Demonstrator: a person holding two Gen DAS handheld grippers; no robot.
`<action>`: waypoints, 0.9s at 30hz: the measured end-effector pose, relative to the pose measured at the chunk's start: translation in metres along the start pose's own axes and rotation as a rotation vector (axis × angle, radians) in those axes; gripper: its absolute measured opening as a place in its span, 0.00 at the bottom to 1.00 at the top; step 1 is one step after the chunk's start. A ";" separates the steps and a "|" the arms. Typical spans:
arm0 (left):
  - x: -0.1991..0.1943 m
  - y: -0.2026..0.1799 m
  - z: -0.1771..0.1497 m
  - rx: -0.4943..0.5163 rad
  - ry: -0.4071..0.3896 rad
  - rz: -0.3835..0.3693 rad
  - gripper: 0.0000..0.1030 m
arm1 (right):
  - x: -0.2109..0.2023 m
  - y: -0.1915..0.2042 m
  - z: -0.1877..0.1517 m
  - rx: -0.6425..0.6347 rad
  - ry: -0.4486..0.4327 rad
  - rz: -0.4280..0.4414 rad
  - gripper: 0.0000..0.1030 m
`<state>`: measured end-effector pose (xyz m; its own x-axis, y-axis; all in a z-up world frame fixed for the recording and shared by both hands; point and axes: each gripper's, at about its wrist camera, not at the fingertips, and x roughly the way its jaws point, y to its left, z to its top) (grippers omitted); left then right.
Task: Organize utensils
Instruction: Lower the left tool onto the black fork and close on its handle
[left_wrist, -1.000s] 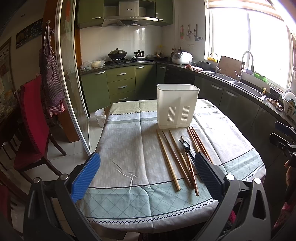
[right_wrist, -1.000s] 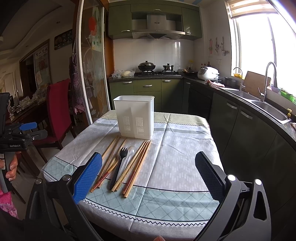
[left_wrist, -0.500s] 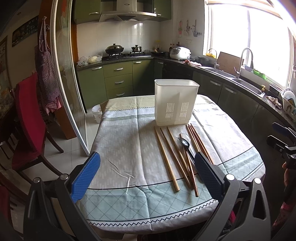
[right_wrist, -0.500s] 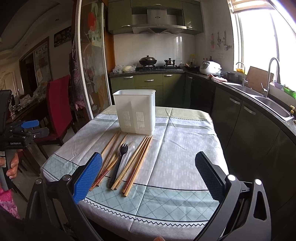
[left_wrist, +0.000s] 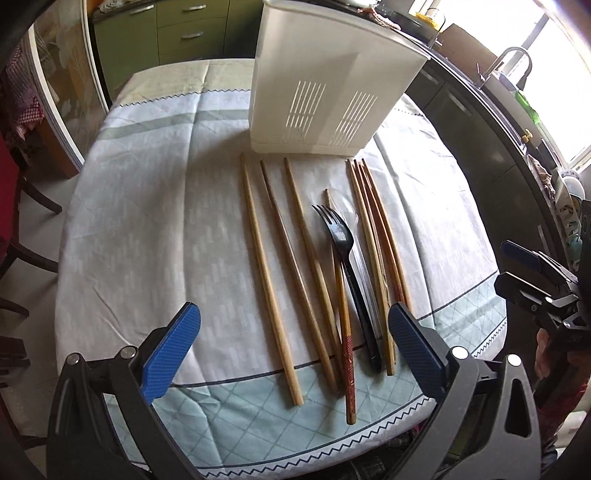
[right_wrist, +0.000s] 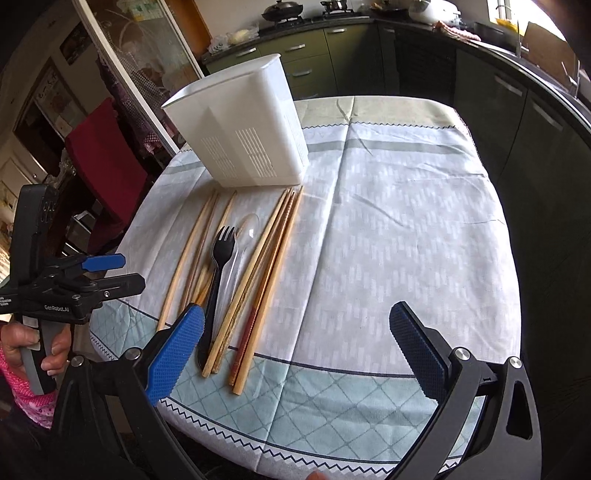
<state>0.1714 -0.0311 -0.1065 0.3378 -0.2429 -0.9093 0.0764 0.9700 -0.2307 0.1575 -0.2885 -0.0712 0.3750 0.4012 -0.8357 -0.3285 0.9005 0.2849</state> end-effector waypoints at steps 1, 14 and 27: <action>0.005 -0.001 0.005 -0.003 0.021 -0.007 0.94 | 0.003 -0.004 0.005 0.013 0.023 0.007 0.96; 0.052 -0.054 0.037 0.014 0.170 0.059 0.49 | 0.012 -0.041 0.029 0.078 0.064 -0.005 0.71; 0.079 -0.076 0.042 -0.032 0.238 0.123 0.15 | 0.015 -0.050 0.027 0.052 0.065 0.032 0.70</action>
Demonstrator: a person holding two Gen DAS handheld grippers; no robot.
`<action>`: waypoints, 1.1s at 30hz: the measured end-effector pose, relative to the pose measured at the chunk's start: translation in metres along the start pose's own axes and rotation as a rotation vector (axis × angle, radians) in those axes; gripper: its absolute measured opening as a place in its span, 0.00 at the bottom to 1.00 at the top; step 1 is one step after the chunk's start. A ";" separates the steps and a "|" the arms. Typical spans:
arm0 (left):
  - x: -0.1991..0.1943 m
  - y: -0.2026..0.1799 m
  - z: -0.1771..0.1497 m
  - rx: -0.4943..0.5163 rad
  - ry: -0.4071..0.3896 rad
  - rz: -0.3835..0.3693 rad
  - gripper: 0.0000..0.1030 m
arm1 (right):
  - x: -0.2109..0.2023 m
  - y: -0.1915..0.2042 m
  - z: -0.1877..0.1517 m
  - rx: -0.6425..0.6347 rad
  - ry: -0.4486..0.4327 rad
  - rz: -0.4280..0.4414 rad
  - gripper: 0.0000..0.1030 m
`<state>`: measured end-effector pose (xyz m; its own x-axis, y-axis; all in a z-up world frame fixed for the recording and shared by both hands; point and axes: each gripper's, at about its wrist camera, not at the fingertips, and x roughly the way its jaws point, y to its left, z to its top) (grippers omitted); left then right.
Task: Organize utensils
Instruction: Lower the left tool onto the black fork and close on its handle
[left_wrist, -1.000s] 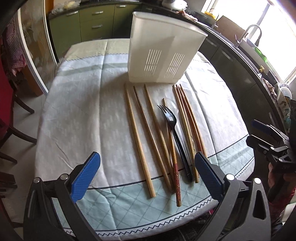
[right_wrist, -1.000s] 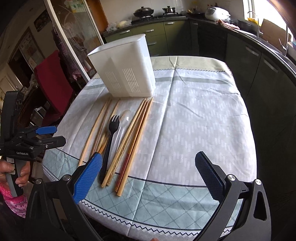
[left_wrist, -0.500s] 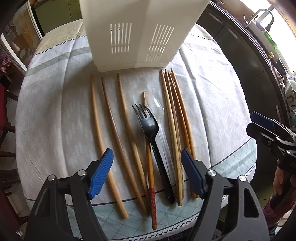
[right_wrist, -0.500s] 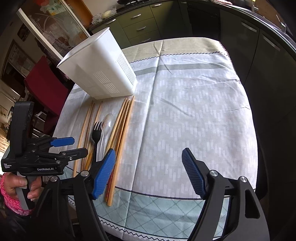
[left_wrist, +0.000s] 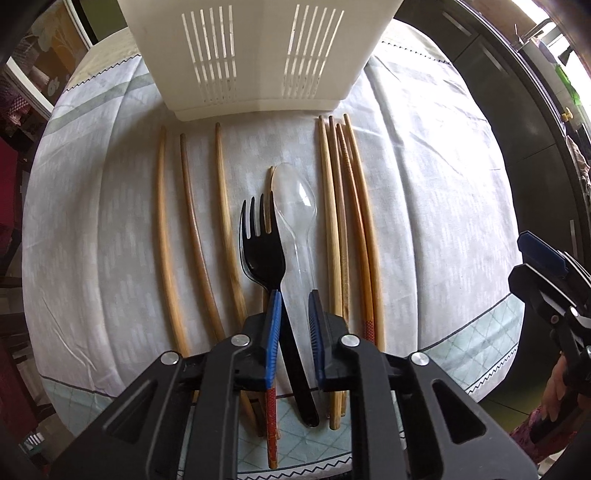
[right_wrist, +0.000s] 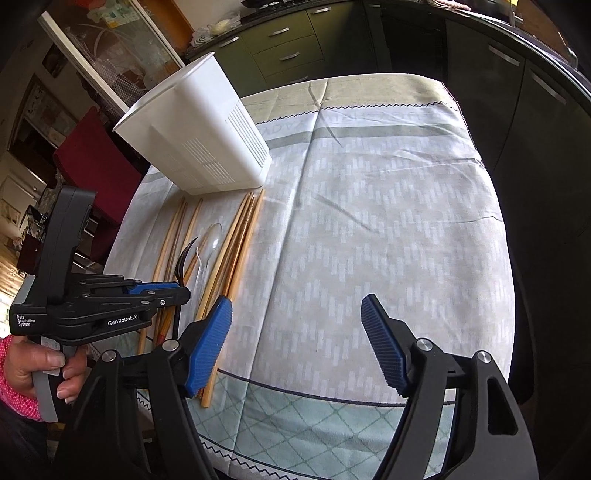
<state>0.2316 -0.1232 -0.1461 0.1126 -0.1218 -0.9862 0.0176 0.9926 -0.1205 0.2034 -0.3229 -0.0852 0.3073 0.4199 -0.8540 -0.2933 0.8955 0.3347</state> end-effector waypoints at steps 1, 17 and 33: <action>0.000 -0.001 0.000 -0.002 0.002 0.006 0.15 | 0.001 0.000 0.001 -0.005 0.001 0.004 0.70; 0.000 0.000 -0.008 -0.007 0.041 0.026 0.15 | -0.002 0.003 0.000 -0.035 -0.008 0.032 0.70; 0.014 0.007 -0.006 -0.021 0.099 0.011 0.15 | 0.000 0.017 0.004 -0.064 -0.004 0.047 0.72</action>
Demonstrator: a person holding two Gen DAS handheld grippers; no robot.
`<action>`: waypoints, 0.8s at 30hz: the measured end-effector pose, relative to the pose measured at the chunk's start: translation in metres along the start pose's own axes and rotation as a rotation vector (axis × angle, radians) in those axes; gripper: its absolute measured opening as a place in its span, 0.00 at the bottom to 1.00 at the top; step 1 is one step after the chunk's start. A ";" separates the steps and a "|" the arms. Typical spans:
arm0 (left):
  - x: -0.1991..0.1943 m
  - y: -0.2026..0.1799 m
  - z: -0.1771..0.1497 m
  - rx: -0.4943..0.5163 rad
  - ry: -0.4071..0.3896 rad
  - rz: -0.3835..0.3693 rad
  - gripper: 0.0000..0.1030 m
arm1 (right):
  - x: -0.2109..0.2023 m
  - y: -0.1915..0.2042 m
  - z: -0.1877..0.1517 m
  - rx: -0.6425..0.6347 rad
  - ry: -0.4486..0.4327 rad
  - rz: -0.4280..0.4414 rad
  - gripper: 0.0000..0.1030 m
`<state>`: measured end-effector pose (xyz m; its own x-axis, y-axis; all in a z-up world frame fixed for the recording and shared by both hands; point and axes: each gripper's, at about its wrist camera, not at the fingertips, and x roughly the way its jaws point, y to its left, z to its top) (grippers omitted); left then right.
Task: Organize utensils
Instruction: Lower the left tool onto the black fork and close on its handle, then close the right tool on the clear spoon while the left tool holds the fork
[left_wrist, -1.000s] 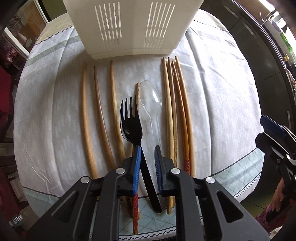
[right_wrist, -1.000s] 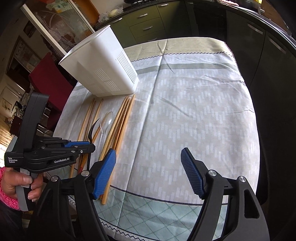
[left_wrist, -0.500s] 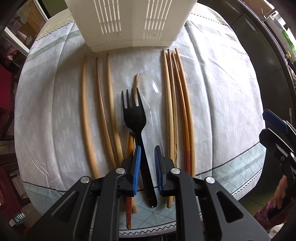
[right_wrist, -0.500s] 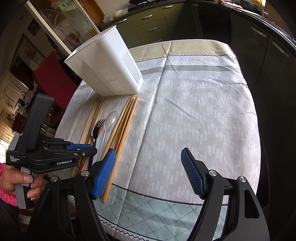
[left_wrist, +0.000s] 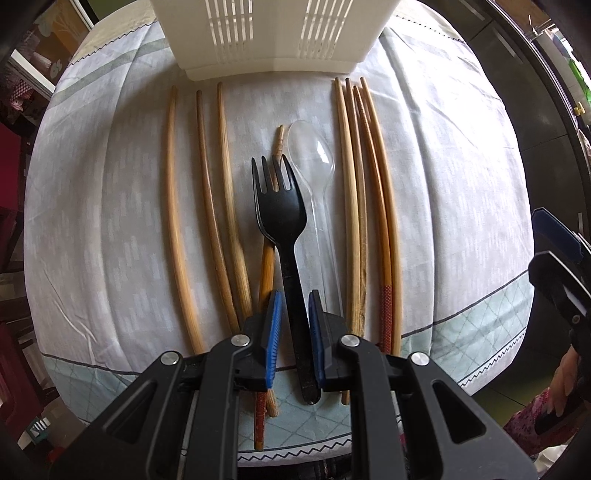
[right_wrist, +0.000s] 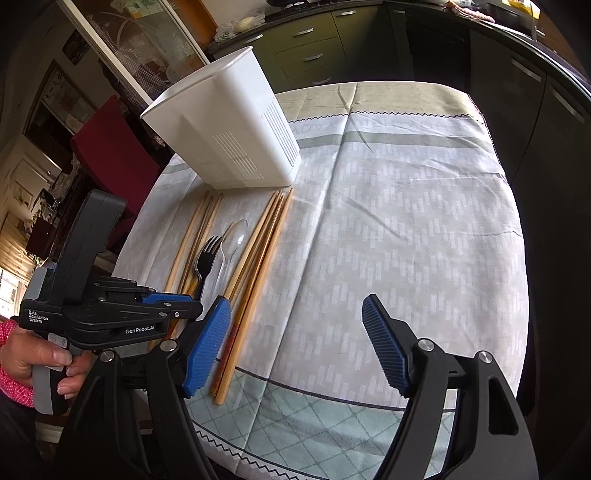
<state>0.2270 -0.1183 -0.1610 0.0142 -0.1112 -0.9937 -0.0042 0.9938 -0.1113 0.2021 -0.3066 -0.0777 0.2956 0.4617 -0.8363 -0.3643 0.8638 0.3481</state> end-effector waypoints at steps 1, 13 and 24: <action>0.002 0.000 0.002 -0.005 0.001 -0.001 0.15 | 0.000 0.000 0.000 -0.001 0.000 0.000 0.72; -0.001 -0.007 0.033 0.017 -0.060 0.015 0.09 | 0.000 0.004 0.006 -0.005 0.012 -0.050 0.71; -0.064 0.034 0.033 0.009 -0.223 -0.057 0.09 | 0.036 0.038 0.024 -0.024 0.120 -0.019 0.27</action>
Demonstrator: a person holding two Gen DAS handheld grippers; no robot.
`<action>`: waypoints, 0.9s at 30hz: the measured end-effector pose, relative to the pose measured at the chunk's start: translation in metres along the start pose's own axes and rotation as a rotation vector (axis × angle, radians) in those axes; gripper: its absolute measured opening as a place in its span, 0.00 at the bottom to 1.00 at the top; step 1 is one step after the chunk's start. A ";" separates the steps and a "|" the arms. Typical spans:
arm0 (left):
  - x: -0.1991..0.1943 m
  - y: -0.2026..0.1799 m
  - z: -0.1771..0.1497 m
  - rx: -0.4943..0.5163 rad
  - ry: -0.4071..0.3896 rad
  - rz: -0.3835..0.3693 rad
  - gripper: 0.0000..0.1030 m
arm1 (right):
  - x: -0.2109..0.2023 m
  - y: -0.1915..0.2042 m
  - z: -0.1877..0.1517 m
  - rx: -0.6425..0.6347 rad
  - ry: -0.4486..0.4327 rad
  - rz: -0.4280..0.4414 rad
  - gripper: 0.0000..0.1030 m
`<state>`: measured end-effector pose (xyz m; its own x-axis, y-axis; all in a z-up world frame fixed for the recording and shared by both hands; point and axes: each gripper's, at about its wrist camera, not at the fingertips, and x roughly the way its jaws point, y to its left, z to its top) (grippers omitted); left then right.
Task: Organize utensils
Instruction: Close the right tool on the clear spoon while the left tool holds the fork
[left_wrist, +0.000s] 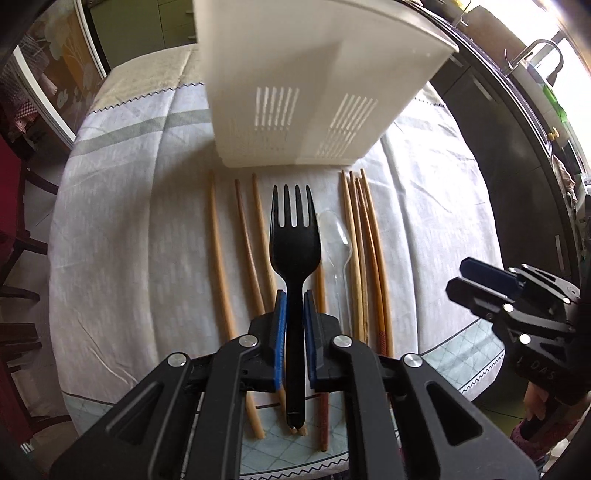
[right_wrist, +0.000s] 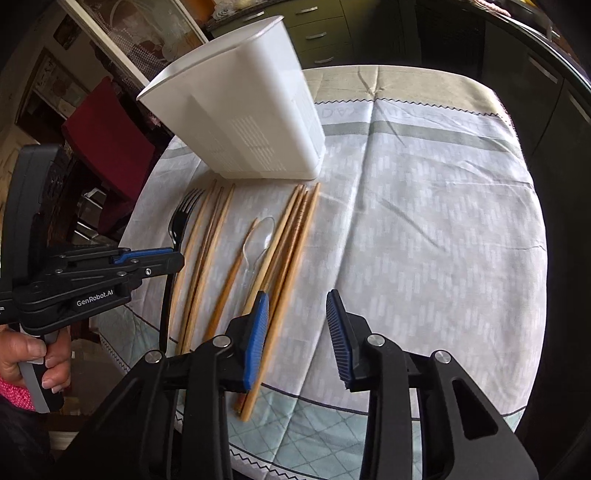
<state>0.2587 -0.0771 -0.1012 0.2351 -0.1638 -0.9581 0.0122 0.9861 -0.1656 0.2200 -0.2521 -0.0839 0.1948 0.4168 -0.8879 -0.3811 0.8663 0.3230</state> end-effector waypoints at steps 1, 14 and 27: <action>-0.003 0.005 0.001 -0.005 -0.010 0.003 0.09 | 0.008 0.009 0.003 -0.015 0.022 0.003 0.25; -0.012 0.046 0.004 -0.016 -0.013 -0.043 0.09 | 0.083 0.048 0.029 -0.002 0.192 -0.046 0.17; -0.028 0.056 -0.025 -0.006 -0.047 -0.043 0.09 | 0.111 0.083 0.044 -0.056 0.179 -0.250 0.15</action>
<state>0.2284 -0.0183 -0.0893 0.2799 -0.2045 -0.9380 0.0180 0.9780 -0.2079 0.2495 -0.1219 -0.1412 0.1280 0.1332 -0.9828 -0.3913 0.9173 0.0733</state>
